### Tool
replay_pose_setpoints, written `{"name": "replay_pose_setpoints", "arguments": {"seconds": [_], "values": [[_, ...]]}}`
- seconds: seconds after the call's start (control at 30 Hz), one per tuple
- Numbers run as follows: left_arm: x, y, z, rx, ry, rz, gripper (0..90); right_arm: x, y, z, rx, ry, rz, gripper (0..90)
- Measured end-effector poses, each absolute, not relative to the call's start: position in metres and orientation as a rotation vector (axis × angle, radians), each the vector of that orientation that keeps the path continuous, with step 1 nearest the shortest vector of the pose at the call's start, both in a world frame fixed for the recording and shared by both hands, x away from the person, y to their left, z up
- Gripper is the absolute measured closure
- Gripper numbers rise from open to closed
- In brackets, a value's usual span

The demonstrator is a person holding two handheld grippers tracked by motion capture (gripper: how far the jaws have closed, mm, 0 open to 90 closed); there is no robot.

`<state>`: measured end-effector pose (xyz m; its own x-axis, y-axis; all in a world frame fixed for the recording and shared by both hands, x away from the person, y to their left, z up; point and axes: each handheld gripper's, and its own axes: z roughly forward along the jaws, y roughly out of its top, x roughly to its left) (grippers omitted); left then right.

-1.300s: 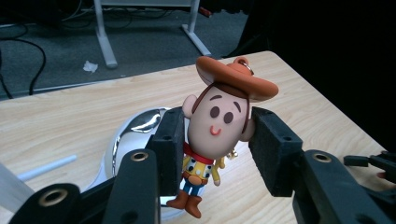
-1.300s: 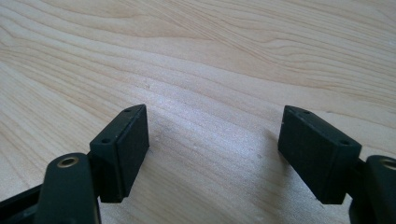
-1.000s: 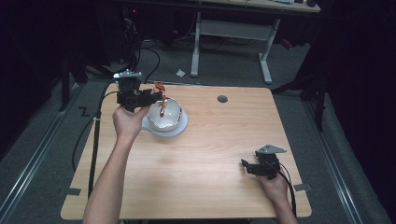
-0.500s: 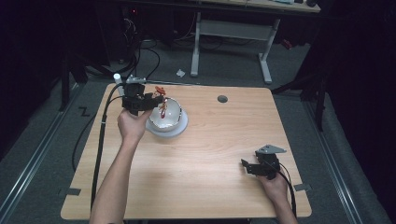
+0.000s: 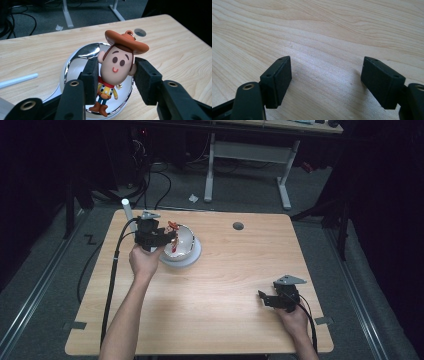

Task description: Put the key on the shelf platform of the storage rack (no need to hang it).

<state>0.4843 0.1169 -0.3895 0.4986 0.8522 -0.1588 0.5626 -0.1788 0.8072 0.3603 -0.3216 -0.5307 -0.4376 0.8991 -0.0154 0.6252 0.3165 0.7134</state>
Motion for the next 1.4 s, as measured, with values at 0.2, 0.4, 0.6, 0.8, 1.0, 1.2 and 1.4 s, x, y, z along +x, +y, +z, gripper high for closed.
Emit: {"name": "replay_pose_setpoints", "arguments": {"seconds": [0.2,0.4,0.6,0.8,1.0,1.2,1.4], "values": [[0.491,0.114,-0.397,1.863,1.191,0.393,56.9,0.360,-0.322,-0.531,1.347,2.177,0.901,24.6],[0.495,0.113,-0.408,1.854,1.203,0.364,56.8,0.360,-0.322,-0.531,1.348,2.177,0.901,24.7],[0.497,0.108,-0.420,1.854,1.215,0.342,56.8,0.360,-0.322,-0.531,1.348,2.177,0.901,24.6],[0.504,0.100,-0.430,1.876,1.232,0.340,56.8,0.360,-0.322,-0.531,1.347,2.177,0.901,24.6],[0.507,0.094,-0.440,1.902,1.228,0.318,56.9,0.360,-0.322,-0.531,1.350,2.177,0.901,24.6],[0.509,0.087,-0.447,1.940,1.233,0.325,56.8,0.361,-0.321,-0.531,1.348,2.177,0.901,24.6],[0.512,0.081,-0.457,1.968,1.235,0.308,56.5,0.361,-0.321,-0.531,1.346,2.178,0.901,24.7]]}}
